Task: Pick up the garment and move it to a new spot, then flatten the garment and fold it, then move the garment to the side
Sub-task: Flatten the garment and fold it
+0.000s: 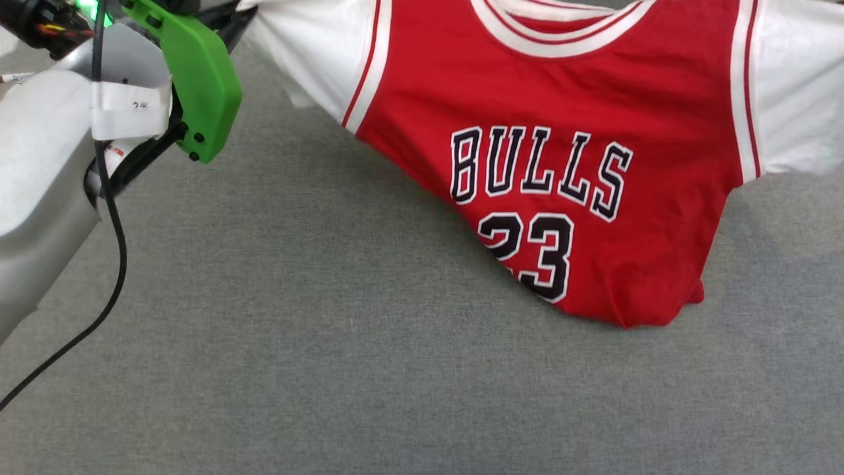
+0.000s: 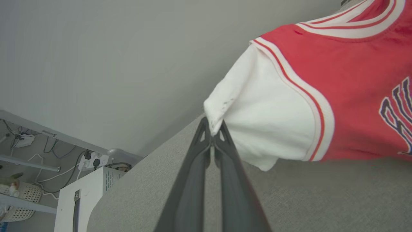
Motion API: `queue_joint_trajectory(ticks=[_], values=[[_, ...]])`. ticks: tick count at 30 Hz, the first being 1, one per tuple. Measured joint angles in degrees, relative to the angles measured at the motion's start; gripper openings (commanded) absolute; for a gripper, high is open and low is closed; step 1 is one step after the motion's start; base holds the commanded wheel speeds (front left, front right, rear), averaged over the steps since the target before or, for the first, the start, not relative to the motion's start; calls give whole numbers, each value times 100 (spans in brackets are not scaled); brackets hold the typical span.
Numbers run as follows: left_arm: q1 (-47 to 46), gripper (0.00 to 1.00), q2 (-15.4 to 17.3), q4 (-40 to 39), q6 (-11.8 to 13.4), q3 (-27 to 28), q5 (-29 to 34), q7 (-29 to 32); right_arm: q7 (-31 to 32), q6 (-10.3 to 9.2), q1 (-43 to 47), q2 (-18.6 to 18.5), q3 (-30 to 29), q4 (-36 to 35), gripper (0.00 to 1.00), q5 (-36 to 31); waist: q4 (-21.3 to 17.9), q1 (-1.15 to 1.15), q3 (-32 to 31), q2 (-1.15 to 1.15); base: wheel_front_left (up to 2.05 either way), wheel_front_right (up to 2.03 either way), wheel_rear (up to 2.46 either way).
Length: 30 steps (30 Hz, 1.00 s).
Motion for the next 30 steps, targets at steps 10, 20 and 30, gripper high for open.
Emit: queue_joint_trajectory(ticks=[10, 20, 30], values=[[-849, 0, 136, -570, 304, 479, 213, -181, 308, 0, -1207, 42, -402, -103, 0, -343, 313, 0, -260, 0, 0, 0, 0], [-2685, 0, -487, 232, 356, 918, 783, -654, 737, 0, -4015, 583, 229, 768, 0, -1079, 334, 0, 451, 0, 0, 0, 0], [-4239, 0, -1082, 1683, 236, 1079, 1233, -1439, 190, 0, -6372, 1176, 805, 2238, 0, -1656, 281, 1, 1209, 0, 0, 0, 0]])
